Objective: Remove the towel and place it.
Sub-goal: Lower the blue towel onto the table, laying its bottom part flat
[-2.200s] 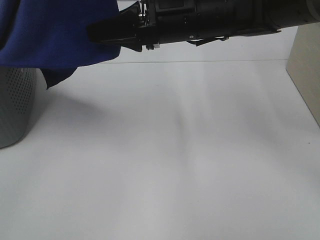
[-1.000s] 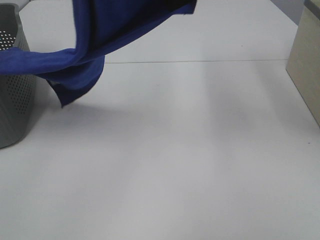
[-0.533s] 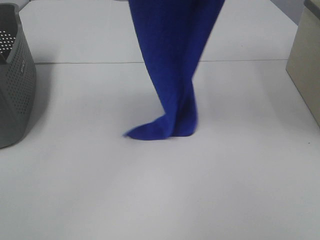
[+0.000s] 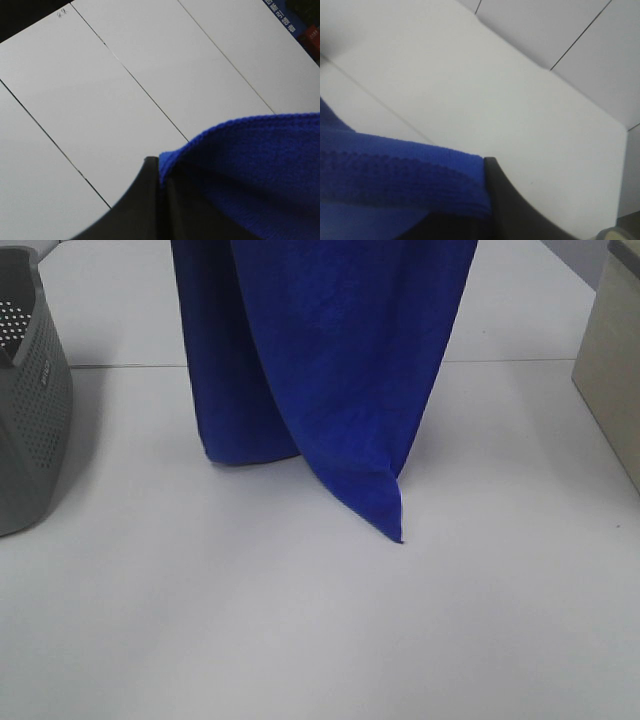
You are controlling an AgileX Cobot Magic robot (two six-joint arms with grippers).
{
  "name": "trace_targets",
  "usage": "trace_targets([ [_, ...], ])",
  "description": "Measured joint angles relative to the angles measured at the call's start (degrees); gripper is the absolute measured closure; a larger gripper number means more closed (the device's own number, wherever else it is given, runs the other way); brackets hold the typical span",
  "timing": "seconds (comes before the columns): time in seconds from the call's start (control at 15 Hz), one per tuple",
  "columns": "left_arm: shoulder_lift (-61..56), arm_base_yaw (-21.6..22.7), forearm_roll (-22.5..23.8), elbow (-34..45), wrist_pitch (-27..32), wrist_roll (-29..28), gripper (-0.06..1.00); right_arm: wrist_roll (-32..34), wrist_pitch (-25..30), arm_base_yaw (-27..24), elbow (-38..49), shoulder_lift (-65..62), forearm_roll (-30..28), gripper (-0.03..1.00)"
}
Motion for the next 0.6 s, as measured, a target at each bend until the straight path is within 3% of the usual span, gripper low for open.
trace_targets([
  [0.2,3.3,1.6,-0.8,-4.2,-1.1,0.0,0.94,0.0,-10.1,0.0,0.0,0.6,-5.1,0.95],
  [0.33,5.5,2.2,-1.3,-6.0,-1.3,0.0,0.94,0.0,-16.2,0.0,0.0,0.6,-5.3,0.95],
  [0.6,7.4,3.8,-1.3,-6.3,-3.6,0.0,0.94,0.0,-21.1,0.0,-0.2,4.0,-6.4,0.95],
])
